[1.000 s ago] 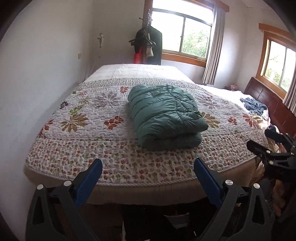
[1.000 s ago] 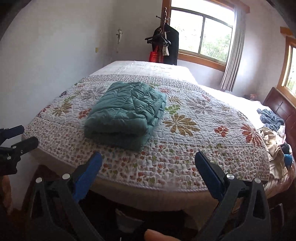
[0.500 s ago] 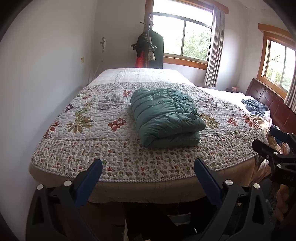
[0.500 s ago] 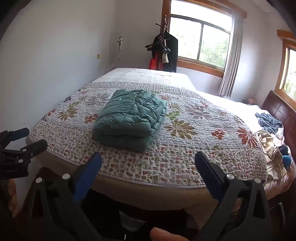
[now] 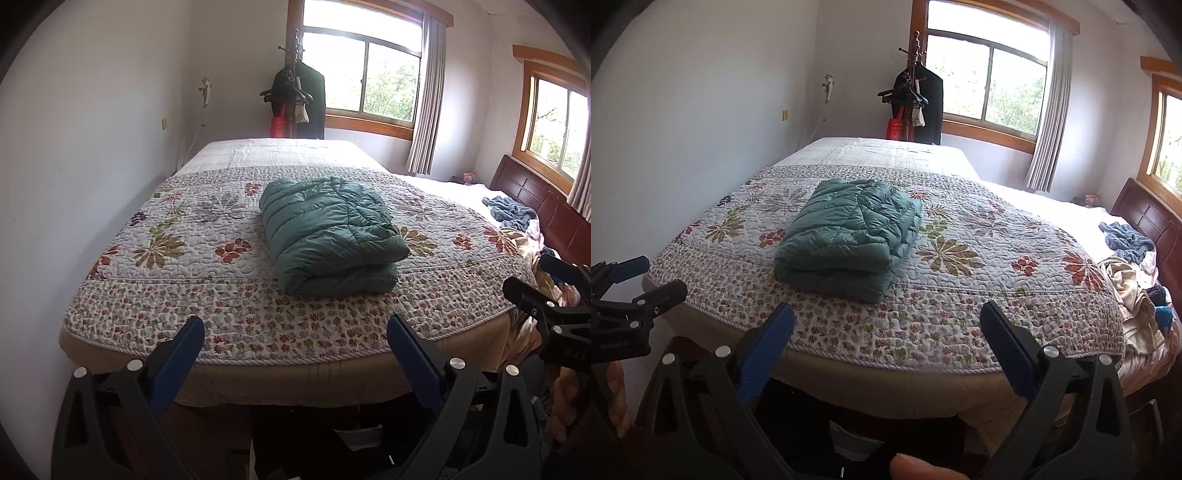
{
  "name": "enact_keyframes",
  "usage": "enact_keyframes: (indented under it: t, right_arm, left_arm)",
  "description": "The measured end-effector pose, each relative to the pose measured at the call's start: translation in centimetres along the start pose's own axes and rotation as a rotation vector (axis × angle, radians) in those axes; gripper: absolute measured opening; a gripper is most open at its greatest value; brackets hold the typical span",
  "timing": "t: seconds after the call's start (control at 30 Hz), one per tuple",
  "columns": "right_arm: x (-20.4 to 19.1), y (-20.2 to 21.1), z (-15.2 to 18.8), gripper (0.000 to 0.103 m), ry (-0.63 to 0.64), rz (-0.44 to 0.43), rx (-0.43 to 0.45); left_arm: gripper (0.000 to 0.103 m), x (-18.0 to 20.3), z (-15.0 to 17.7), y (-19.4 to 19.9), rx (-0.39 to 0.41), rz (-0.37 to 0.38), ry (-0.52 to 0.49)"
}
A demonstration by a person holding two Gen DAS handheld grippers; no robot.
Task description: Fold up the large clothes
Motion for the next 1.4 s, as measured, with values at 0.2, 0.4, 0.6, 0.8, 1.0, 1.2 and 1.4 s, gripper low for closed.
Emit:
enact_keyframes:
  t: [0.2, 0.4, 0.6, 0.8, 1.0, 1.2, 1.4]
  right_arm:
    - [-0.06, 0.05, -0.03, 0.100, -0.001, -0.001, 0.002]
    - [-0.10, 0.07, -0.08, 0.100, 0.000, 0.000, 0.005]
    - [-0.17, 0.10, -0.08, 0.100, -0.001, -0.003, 0.004]
    - [-0.21, 0.26, -0.20, 0.100, -0.003, -0.002, 0.010]
    - [-0.26, 0.18, -0.25, 0.100, 0.000, -0.001, 0.008]
    - [-0.36, 0.02, -0.25, 0.100, 0.000, -0.006, 0.004]
    - [-0.60, -0.11, -0.25, 0.100, 0.003, -0.011, 0.001]
  left_arm:
    - [0.099, -0.10, -0.08, 0.14, 0.006, 0.003, 0.008]
    - [0.099, -0.05, 0.01, 0.08, 0.000, 0.002, 0.009]
    - [0.099, 0.01, -0.13, 0.28, 0.006, -0.002, 0.007]
    - [0.099, 0.00, -0.24, 0.29, 0.007, -0.002, 0.008]
    - [0.099, -0.08, -0.35, 0.35, 0.010, -0.005, 0.011]
    - [0.099, -0.18, -0.40, 0.40, 0.009, -0.014, 0.014]
    - [0.099, -0.39, -0.49, 0.65, 0.019, -0.016, 0.022]
Point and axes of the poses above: each gripper's, at about its wrist camera, not at the fingertips, and y roughly against the way its jaws point, x to its right, z to its underside, the point moved 7 cm from there along -y, roughly the way its jaws point, and after that the axes turned 2 degrees about -y, right-handed, at the moved point
